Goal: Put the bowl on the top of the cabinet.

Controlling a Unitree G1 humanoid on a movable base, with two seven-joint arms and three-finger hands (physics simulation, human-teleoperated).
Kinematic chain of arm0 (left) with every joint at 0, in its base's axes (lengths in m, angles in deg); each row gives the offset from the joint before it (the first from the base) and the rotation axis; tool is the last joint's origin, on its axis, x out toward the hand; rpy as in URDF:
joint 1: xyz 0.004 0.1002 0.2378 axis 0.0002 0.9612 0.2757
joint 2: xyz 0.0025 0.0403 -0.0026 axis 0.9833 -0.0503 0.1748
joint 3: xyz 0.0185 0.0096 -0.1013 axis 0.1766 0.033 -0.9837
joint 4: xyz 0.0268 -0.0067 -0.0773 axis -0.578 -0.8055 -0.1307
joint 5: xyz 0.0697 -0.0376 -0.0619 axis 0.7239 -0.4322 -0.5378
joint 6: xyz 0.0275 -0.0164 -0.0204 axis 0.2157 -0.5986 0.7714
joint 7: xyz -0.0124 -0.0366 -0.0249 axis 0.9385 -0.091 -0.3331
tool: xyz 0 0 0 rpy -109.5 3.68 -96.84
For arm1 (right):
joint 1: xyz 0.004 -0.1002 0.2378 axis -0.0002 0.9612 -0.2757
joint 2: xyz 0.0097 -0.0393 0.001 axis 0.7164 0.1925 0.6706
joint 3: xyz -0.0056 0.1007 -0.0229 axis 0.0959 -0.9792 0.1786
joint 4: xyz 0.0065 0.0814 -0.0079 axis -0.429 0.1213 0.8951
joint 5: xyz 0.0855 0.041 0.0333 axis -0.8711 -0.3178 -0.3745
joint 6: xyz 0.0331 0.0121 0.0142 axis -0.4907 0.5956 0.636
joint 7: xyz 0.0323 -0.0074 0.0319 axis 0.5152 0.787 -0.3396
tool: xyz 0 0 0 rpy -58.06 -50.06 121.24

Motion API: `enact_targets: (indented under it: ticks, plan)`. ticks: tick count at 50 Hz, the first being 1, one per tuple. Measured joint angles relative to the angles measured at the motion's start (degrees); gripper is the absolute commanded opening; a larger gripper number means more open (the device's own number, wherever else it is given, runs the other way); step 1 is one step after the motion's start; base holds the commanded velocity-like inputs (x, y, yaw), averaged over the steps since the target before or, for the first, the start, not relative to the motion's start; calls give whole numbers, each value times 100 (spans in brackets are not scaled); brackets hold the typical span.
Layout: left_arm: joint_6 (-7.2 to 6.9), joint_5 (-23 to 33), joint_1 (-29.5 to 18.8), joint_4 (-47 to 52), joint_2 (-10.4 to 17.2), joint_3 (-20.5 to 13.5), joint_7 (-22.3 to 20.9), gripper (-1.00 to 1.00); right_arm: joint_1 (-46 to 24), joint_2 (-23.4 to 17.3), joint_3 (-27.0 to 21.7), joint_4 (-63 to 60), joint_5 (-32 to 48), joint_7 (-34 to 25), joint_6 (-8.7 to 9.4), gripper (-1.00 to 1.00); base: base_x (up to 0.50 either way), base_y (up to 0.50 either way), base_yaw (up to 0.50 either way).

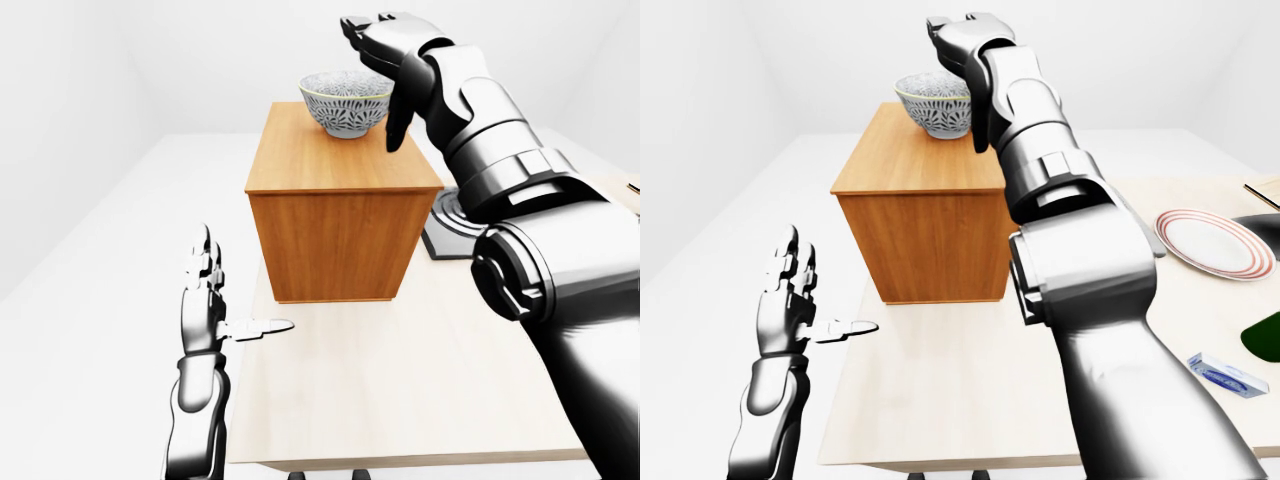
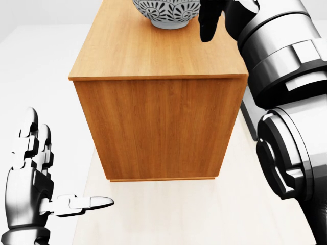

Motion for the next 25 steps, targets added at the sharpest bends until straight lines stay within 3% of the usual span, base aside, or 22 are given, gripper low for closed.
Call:
enact_targets:
  ticks: [25]
  plan:
    - [0,24,56,173,-13,31,-35,100,-1185,-1368,-270,65,530,-287,0,100,0,0,0]
